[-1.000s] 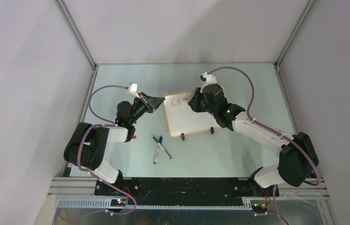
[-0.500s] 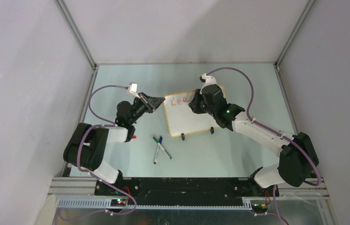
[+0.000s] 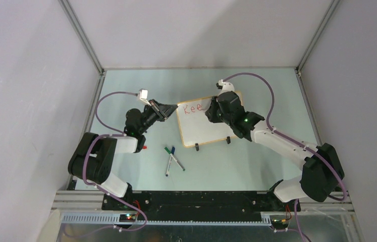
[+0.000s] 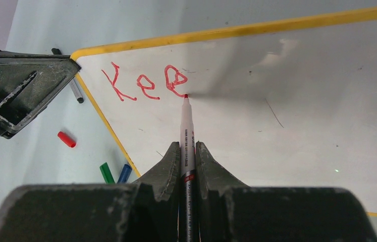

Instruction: Write a sentence on the whiteboard

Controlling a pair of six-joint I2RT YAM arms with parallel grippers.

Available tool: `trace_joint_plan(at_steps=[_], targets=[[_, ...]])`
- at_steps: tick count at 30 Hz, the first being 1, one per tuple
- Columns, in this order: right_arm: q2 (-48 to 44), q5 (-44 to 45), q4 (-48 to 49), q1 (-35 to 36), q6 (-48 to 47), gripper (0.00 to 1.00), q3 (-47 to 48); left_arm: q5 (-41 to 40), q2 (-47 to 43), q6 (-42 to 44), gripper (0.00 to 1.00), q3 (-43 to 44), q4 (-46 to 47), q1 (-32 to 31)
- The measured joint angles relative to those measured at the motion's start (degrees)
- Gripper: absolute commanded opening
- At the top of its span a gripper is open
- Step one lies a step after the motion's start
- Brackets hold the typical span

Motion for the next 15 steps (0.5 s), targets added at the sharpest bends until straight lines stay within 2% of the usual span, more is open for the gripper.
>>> trace_joint_plan(at_steps=[5, 10, 12, 15], targets=[[-0.55, 0.61, -0.37, 0.0, -0.07, 0.0, 0.0, 0.07, -0.22, 0.0, 0.02, 0.0, -0.04, -0.07], [-2.75, 0.48, 0.63, 0.24, -1.05, 0.0, -0.26, 0.09, -0.22, -0.02, 0.28, 0.0, 0.04, -0.09], [-4.74, 0.26, 1.7, 0.57, -1.57, 0.0, -0.87, 0.02, -0.22, -0.24, 0.35, 0.0, 0.07, -0.09], [-7.91, 0.28, 3.93, 0.76, -2.01, 0.0, -2.51, -0.02, -0.22, -0.42, 0.39, 0.0, 0.11, -0.09]])
